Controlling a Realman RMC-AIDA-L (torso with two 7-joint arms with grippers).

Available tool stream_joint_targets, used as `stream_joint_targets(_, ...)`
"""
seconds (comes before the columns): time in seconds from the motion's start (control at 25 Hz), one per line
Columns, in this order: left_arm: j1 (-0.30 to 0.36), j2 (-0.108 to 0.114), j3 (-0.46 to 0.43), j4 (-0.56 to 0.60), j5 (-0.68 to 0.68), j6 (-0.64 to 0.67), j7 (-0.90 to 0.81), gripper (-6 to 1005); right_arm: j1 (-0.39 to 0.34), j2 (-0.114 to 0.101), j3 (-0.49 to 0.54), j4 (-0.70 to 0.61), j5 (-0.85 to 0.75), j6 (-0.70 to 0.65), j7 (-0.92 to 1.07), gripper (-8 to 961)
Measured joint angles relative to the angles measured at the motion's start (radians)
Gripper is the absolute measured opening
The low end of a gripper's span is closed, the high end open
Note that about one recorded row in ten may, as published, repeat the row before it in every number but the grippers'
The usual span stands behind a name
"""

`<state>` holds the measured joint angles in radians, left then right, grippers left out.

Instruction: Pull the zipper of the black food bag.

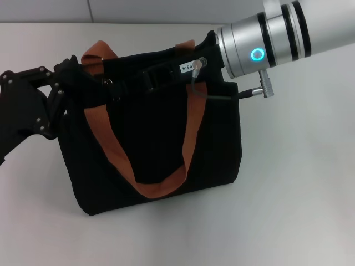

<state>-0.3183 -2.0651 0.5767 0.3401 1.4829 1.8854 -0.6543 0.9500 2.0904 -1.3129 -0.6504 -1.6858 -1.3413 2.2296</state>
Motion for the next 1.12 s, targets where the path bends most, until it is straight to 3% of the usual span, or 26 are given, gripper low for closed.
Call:
stream_joint_targets(0.44,0.009,0.001,0.000,-0.013,-0.001,0.000,0.009,15,-0.001,-0.007,-0.032,-0.066,-0.020,-0.007,0.038,-2)
stream_joint_targets(0.8,0.018,-0.002,-0.014,-0.015,-0.003,0.000,0.010,15,0.030,-0.007,-0.039,-0.190,-0.189,-0.025,0.214,-3)
stream_joint_targets(1.12,0.023,-0.003,-0.014,-0.015,-0.003,0.001,0.010,15,0.074,-0.005,-0.045,-0.221,-0.297,-0.031,0.298,-3)
